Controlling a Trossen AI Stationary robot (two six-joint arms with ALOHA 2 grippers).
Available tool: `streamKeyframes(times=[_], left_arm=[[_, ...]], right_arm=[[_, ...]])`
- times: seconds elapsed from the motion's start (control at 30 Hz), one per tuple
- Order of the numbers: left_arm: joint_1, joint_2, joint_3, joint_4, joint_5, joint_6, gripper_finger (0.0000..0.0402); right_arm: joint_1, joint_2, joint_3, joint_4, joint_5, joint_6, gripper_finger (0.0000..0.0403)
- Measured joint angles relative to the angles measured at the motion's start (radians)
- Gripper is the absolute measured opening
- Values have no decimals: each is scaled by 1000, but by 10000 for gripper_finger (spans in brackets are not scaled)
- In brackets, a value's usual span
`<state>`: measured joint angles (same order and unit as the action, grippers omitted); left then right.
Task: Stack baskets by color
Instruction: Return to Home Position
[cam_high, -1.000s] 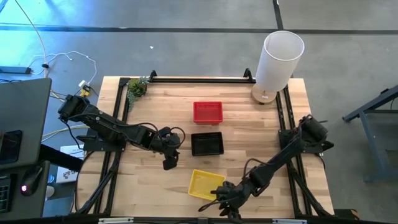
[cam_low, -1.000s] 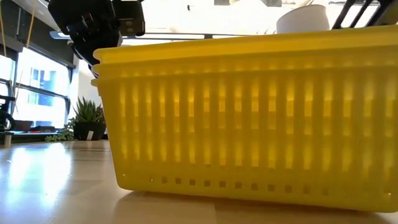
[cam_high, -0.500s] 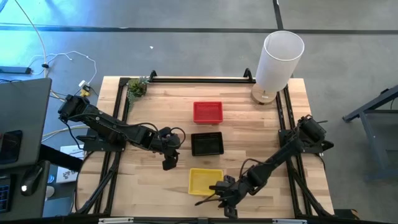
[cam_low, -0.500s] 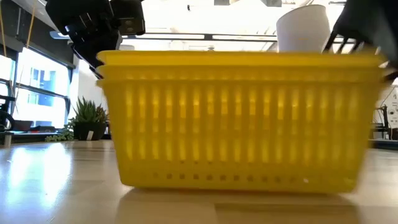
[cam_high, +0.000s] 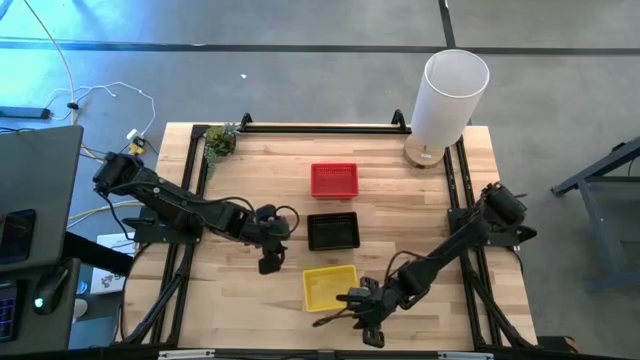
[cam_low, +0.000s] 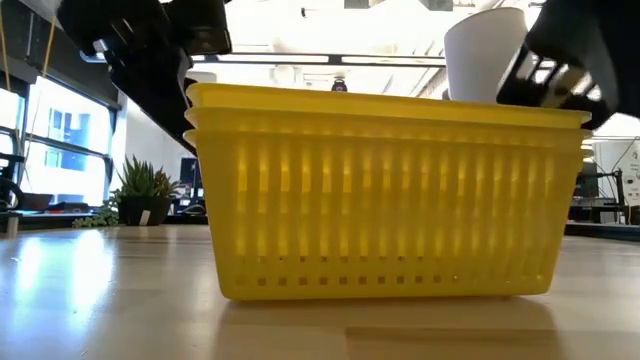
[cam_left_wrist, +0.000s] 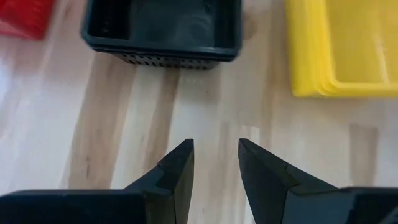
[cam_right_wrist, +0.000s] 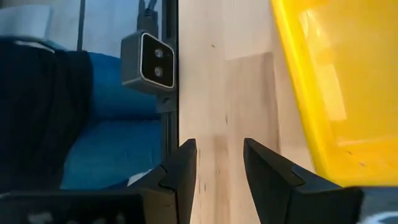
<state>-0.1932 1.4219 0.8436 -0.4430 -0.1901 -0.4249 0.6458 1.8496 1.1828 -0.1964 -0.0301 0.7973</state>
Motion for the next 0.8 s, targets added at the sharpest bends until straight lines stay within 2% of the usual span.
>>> streamKeyframes(times=[0.17, 0.43, 0.6, 0.8], left_arm=[[0, -59, 0, -14, 58, 36, 113], [-4, -234, -19, -15, 7, 127, 113], [-13, -355, -144, 101, -54, 152, 113], [-13, -487, -328, 254, -57, 136, 113]], right_arm=[[-17, -65, 0, -38, 3, -144, 122], [-121, -218, 0, -105, 115, -473, 122], [-195, -308, 0, -143, 131, -697, 122], [-310, -368, 0, -258, 142, -810, 122]])
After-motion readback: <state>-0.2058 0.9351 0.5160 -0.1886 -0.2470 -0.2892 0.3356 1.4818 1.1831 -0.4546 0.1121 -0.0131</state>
